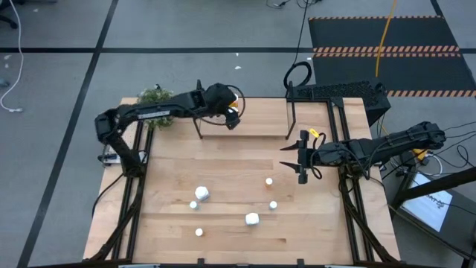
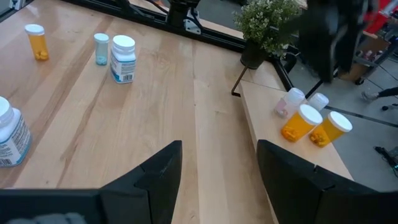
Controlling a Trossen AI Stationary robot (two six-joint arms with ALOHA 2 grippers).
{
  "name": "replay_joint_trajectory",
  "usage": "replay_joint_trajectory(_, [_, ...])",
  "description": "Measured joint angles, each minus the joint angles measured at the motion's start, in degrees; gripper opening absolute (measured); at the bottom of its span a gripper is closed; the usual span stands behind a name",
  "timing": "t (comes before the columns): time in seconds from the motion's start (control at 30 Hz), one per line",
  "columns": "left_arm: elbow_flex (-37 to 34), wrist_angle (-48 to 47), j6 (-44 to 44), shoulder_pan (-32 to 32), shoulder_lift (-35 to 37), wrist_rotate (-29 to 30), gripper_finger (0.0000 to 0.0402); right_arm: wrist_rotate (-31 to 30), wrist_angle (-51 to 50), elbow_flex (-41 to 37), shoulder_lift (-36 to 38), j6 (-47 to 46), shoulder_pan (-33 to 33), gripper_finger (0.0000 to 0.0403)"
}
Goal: Pick and place medicine bottles onto shelf by color
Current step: Put the right small orange pill bottle on the shelf
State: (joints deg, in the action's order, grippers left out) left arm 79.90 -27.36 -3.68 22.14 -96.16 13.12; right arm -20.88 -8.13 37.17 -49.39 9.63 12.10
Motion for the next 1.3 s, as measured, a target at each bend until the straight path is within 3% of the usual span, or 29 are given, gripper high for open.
replay_joint_trajectory(0.17, [0.0,-5.2,-2.6,-6.7,7.0,2.6,0.0328,0.2,0.0,0.0,0.0,-0.9,0.0,0.0203])
replay_joint_trajectory(0.33, [-0.4,-11.2,-5.5,-16.8,10.2,11.8,0.0328,0.2,0.4,0.0,0.0,-3.2,0.0,0.0203])
replay_joint_trajectory(0.53, [-6.1,-9.0,-7.6,-25.7,11.3,15.6,0.0328,0.2,2.0,0.0,0.0,-7.3,0.0,0.0203])
replay_joint_trajectory(0.7, [-10.6,-8.9,-8.3,-28.6,11.5,16.1,0.0328,3.0,1.3,2.0,-2.5,-10.7,1.8,0.0203])
replay_joint_trajectory(0.97, [-10.9,-11.6,-10.1,-30.1,13.3,20.2,0.0328,4.7,-3.3,10.9,-14.3,-14.7,2.7,0.0203])
replay_joint_trajectory(1.3, [-20.8,-6.7,-11.7,-31.7,20.2,20.8,0.0328,11.6,-5.6,15.6,-25.1,-16.5,4.6,0.0203])
